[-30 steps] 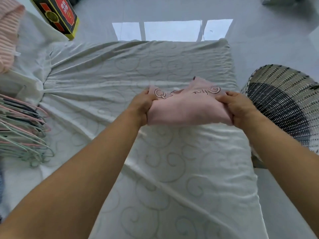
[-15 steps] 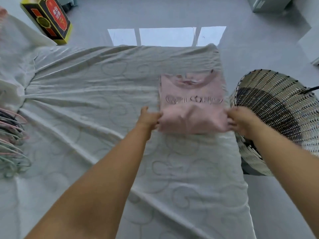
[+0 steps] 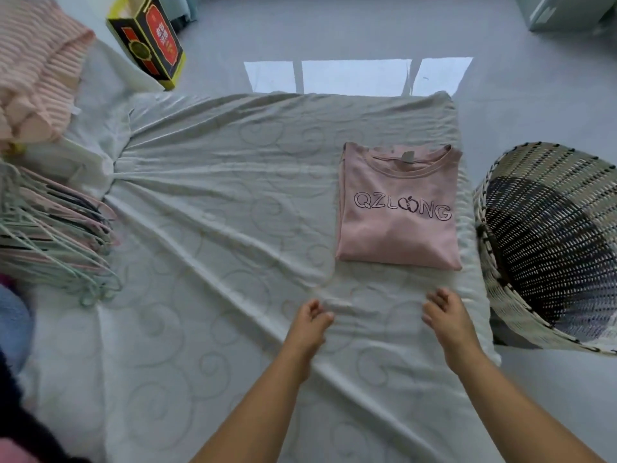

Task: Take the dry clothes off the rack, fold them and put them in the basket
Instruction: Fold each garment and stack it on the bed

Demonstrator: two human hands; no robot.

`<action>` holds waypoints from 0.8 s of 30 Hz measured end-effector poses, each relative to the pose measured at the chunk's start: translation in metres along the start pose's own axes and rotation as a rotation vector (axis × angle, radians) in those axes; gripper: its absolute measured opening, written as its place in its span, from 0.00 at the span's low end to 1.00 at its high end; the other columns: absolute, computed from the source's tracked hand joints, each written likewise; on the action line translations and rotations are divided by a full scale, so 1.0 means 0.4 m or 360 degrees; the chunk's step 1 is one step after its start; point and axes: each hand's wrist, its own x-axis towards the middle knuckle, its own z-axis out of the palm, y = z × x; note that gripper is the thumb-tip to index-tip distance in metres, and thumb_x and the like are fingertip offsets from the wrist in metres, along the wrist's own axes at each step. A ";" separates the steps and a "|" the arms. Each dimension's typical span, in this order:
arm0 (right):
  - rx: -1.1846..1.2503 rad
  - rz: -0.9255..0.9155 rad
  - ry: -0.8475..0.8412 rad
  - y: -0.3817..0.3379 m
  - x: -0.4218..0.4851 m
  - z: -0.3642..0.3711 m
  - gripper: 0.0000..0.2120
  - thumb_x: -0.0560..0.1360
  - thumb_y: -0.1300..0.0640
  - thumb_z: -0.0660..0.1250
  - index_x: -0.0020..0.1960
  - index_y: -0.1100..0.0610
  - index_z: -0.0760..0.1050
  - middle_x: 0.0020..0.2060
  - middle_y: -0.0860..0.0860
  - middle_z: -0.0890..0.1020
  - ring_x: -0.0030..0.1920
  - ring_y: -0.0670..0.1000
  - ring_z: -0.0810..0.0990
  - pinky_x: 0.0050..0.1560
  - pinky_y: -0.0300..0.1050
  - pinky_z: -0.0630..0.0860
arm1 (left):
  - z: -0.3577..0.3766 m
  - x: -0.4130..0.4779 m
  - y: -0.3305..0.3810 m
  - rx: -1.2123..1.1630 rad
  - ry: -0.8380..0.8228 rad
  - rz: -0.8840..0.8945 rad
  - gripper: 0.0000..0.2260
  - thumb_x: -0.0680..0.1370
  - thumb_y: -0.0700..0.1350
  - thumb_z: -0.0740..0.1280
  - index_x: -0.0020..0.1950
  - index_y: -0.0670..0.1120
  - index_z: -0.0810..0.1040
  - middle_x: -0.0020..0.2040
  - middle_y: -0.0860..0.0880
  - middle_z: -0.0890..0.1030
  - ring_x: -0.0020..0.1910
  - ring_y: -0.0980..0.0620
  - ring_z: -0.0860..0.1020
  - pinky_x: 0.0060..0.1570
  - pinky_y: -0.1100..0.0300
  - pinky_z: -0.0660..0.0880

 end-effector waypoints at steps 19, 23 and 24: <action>-0.0068 0.0285 -0.0872 0.166 -0.663 0.639 0.18 0.62 0.64 0.72 0.50 0.66 0.76 0.35 0.52 0.85 0.32 0.40 0.82 0.29 0.32 0.77 | -1.034 -0.410 -0.111 0.0529 0.1103 0.0545 0.07 0.75 0.39 0.65 0.46 0.51 0.73 0.45 0.52 0.75 0.43 0.58 0.74 0.47 0.66 0.70; -0.0084 0.0271 -0.0951 0.182 -0.800 0.887 0.08 0.76 0.71 0.59 0.49 0.65 0.76 0.33 0.48 0.85 0.32 0.39 0.82 0.30 0.33 0.77 | -1.337 -0.425 -0.029 0.1090 0.1729 0.0495 0.25 0.71 0.48 0.72 0.63 0.37 0.70 0.61 0.39 0.73 0.61 0.39 0.69 0.61 0.51 0.63; -0.0087 0.0254 -0.0989 0.181 -0.833 0.942 0.10 0.77 0.71 0.58 0.48 0.64 0.77 0.36 0.51 0.85 0.32 0.40 0.82 0.32 0.34 0.77 | -1.401 -0.420 -0.011 0.1173 0.1737 0.0278 0.32 0.70 0.51 0.73 0.67 0.37 0.66 0.65 0.38 0.69 0.65 0.38 0.67 0.63 0.48 0.62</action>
